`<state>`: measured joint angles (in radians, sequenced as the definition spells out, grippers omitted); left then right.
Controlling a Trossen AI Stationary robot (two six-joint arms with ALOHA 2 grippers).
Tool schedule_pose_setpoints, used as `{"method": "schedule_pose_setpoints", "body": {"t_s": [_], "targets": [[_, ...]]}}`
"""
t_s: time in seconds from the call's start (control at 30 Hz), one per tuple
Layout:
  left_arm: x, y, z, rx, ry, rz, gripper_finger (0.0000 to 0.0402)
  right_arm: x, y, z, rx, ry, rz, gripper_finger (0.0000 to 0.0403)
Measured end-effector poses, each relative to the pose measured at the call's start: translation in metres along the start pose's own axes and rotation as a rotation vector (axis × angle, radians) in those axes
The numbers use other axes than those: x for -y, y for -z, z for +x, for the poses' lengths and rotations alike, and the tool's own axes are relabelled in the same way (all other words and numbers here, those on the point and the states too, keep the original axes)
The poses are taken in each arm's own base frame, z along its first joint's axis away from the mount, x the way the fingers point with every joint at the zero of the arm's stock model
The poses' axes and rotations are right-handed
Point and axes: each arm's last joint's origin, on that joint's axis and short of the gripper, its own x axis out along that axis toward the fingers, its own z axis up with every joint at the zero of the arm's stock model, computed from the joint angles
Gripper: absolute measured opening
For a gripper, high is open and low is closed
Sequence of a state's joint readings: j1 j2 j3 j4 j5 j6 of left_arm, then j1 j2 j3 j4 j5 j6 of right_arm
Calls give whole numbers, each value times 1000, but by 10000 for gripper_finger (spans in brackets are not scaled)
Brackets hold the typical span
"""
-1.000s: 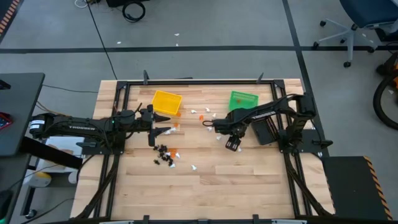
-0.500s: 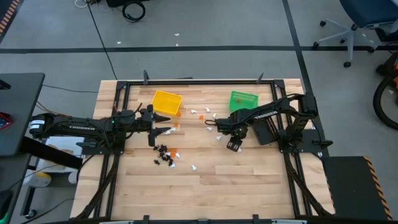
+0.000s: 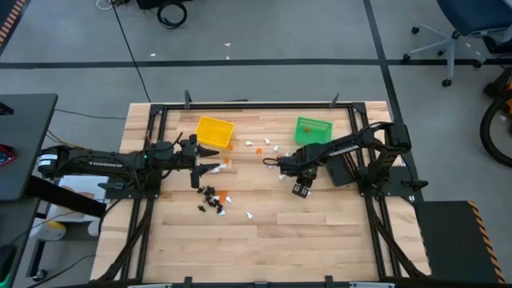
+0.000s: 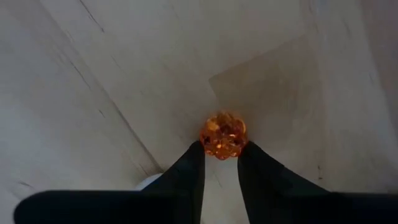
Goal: Sort Halloween decoration
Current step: Put the orange pumpkin toy into the green bin, then put the white ghost toy into the yellow bin
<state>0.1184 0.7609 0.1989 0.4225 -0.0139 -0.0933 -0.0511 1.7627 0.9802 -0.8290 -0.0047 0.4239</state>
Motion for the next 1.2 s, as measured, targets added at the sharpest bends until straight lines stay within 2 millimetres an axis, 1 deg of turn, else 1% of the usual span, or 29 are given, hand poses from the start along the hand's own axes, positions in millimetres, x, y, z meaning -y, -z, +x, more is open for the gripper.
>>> {"method": "schedule_pose_setpoints", "body": {"t_s": [0.13,0.2,0.37,0.5,0.63,0.83,0.93,1.07,1.2], "targets": [[0,0,0,0,0,0,196,2,-1,-11,87,19,8,85],[0,0,0,0,0,-3,196,3,1,-16,94,22,20,84],[0,0,0,-2,0,-7,196,2,2,-16,89,21,21,85],[0,0,0,-3,0,-7,196,-3,-2,-17,160,34,13,91],[0,1,0,-8,0,-8,196,-14,-9,-14,303,-6,-2,111],[0,1,0,-12,0,-7,196,-25,7,-1,332,70,-23,155],[0,1,0,-11,0,-3,196,-33,13,5,412,96,-32,181],[0,1,0,-10,0,-2,196,-41,16,10,522,89,-18,212],[0,1,0,-10,0,-1,196,-46,17,15,626,63,-11,225]]}}
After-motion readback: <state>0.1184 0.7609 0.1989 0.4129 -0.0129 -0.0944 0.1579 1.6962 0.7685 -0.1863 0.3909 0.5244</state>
